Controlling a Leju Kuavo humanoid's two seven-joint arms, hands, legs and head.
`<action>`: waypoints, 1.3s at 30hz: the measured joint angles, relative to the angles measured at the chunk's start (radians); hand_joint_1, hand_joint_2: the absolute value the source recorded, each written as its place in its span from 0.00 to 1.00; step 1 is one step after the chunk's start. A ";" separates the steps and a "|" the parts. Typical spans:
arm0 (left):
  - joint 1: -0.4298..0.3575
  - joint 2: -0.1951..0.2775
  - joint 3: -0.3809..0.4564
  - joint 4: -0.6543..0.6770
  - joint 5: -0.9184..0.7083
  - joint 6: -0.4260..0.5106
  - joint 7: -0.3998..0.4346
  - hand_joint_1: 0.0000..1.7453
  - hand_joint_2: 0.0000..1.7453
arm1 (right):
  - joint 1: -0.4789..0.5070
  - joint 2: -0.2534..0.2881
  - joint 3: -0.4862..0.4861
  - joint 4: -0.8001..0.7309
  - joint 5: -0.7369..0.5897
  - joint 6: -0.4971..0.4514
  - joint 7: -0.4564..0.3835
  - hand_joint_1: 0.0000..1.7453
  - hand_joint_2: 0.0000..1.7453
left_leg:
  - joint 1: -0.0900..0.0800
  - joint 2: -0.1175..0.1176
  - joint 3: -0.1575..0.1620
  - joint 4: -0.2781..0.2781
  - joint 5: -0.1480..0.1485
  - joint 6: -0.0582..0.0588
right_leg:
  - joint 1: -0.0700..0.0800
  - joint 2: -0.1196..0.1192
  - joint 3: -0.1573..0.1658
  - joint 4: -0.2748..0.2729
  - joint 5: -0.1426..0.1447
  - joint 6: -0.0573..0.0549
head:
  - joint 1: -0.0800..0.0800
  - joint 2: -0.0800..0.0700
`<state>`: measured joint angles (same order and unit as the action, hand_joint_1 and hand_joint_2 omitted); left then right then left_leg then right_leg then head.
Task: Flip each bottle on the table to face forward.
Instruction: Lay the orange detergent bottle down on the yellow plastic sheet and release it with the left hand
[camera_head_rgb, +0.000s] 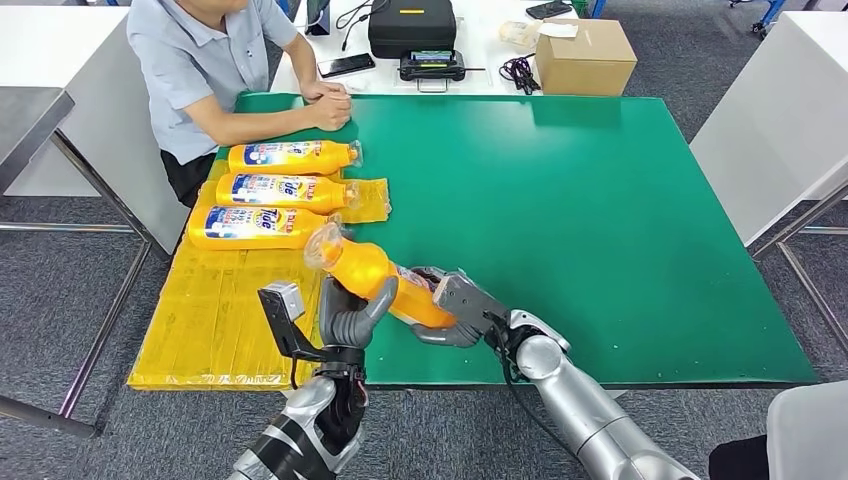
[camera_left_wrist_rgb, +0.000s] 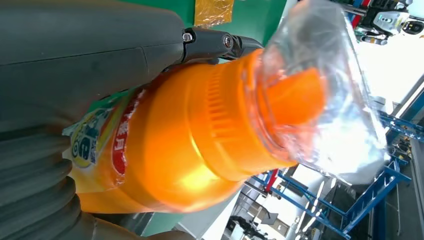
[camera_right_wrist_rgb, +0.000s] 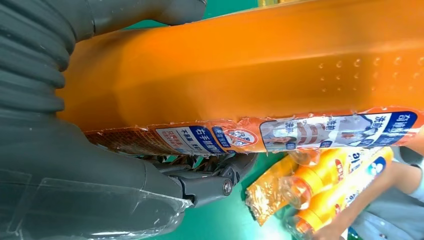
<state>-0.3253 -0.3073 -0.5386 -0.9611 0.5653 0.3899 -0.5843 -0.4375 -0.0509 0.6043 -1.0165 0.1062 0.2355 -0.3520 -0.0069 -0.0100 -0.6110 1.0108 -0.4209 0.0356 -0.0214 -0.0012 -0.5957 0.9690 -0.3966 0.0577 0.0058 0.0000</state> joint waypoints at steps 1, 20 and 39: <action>-0.002 -0.001 0.002 0.005 -0.001 -0.004 0.000 0.77 1.00 | 0.000 -0.001 0.001 0.002 0.000 -0.001 0.001 1.00 1.00 | 0.000 0.000 0.000 0.000 0.000 0.000 | 0.000 0.000 0.000 0.000 0.000 0.000 | 0.000 0.000; -0.001 -0.006 0.039 0.013 -0.009 -0.040 -0.007 1.00 1.00 | -0.003 -0.002 0.020 0.013 -0.005 0.000 0.007 1.00 1.00 | 0.000 0.000 -0.001 0.000 0.000 0.000 | 0.000 0.000 0.000 0.000 0.000 0.000 | 0.000 0.000; 0.013 -0.015 0.045 0.012 -0.128 0.019 0.010 1.00 1.00 | 0.009 0.001 0.005 0.029 0.000 -0.067 -0.003 0.00 1.00 | 0.000 0.000 -0.001 0.000 0.000 0.000 | 0.000 0.000 -0.001 0.000 0.000 0.000 | 0.000 0.000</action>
<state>-0.3120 -0.3222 -0.4937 -0.9486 0.4375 0.4085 -0.5739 -0.4284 -0.0501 0.6095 -0.9876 0.1059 0.1682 -0.3547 -0.0069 -0.0102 -0.6116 1.0109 -0.4209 0.0356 -0.0215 -0.0014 -0.5962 0.9690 -0.3966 0.0578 0.0058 0.0000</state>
